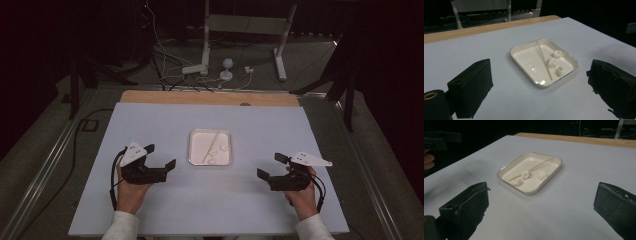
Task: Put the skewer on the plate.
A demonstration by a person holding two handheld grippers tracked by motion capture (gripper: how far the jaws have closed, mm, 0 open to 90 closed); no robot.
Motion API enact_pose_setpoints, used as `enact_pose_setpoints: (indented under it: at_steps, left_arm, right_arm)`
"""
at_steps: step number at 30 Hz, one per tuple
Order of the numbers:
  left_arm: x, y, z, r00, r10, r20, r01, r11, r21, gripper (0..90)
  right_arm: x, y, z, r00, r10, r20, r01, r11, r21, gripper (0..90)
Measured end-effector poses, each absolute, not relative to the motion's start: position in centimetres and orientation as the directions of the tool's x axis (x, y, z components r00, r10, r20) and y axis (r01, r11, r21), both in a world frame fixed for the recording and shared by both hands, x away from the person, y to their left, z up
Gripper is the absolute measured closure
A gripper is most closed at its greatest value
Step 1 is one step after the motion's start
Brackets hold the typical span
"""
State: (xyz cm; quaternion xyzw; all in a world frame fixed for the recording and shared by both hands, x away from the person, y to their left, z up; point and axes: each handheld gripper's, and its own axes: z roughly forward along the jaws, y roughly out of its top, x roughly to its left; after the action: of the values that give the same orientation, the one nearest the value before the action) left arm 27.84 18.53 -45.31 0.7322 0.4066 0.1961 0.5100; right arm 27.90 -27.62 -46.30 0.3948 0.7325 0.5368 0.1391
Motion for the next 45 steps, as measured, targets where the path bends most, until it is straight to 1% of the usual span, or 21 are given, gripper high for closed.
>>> enact_pose_setpoints:
  at_steps: [7,19,33,39,45]
  left_arm:
    - [26.8,20.6,-46.3,0.547,0.830,-0.114,0.396,-0.136,0.908,1.6]
    - [25.3,22.7,-47.2,0.498,0.860,-0.112,0.386,-0.104,0.917,0.5]
    - [24.5,23.6,-47.1,0.486,0.867,-0.109,0.367,-0.089,0.926,0.5]
    - [24.1,24.2,-46.9,0.480,0.869,-0.121,0.357,-0.068,0.932,0.5]
    - [24.0,24.7,-46.6,0.473,0.873,-0.121,0.347,-0.058,0.936,0.5]
  right_arm:
    - [27.7,-27.5,-46.4,-0.650,0.737,0.185,0.406,0.131,0.904,0.0]
    - [27.1,-27.8,-46.6,-0.638,0.756,0.147,0.376,0.140,0.916,0.0]
    - [26.7,-28.5,-46.8,-0.629,0.765,0.140,0.363,0.130,0.923,0.0]
    - [26.5,-28.5,-46.9,-0.626,0.771,0.114,0.355,0.152,0.922,0.0]
    - [26.6,-28.9,-47.0,-0.621,0.775,0.117,0.353,0.143,0.925,0.0]
